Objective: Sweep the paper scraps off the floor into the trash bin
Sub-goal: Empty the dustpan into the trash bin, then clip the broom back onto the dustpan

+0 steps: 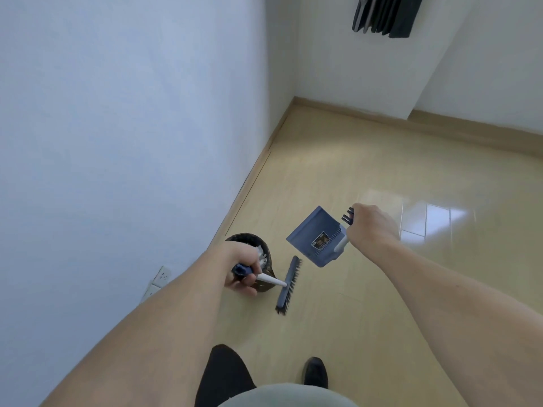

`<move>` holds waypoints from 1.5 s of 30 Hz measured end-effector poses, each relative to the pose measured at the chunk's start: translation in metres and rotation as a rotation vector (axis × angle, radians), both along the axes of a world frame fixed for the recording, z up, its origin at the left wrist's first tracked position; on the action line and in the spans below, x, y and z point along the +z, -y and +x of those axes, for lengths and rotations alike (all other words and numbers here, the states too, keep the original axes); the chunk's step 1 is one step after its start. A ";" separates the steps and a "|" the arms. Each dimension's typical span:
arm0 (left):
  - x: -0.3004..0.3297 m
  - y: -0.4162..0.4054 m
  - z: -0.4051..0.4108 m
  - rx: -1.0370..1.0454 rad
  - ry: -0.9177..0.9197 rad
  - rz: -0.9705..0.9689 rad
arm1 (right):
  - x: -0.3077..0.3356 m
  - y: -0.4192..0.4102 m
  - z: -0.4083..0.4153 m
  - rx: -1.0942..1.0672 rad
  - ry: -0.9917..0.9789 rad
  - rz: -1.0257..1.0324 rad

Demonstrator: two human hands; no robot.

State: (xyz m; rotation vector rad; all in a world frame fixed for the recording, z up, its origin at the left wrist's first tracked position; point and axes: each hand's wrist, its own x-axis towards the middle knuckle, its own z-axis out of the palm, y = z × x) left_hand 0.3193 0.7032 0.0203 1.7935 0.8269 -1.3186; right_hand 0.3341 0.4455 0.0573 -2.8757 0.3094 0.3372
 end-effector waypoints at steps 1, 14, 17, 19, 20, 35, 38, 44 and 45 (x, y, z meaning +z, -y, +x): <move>0.003 0.005 0.009 0.023 -0.004 -0.018 | -0.001 0.000 0.009 -0.007 -0.006 0.004; 0.021 -0.022 0.186 0.121 0.034 -0.157 | 0.006 -0.050 0.144 -0.147 0.009 0.023; 0.023 -0.037 0.216 0.194 0.048 -0.149 | -0.003 -0.058 0.170 -0.172 0.000 0.028; 0.021 -0.046 0.243 0.210 0.033 -0.139 | -0.011 -0.056 0.196 -0.165 -0.015 0.053; 0.018 -0.052 0.256 0.214 0.039 -0.129 | -0.017 -0.056 0.212 -0.151 -0.020 0.062; -0.050 -0.108 0.363 0.250 0.075 0.011 | -0.134 -0.132 0.339 0.159 -0.191 0.023; -0.064 -0.124 0.366 0.300 0.075 -0.064 | -0.156 -0.154 0.343 0.216 -0.232 0.006; -0.081 -0.148 0.361 0.454 0.251 -0.351 | -0.190 -0.191 0.344 0.293 -0.309 0.038; -0.083 -0.151 0.360 0.494 0.293 -0.394 | -0.194 -0.195 0.343 0.295 -0.310 0.047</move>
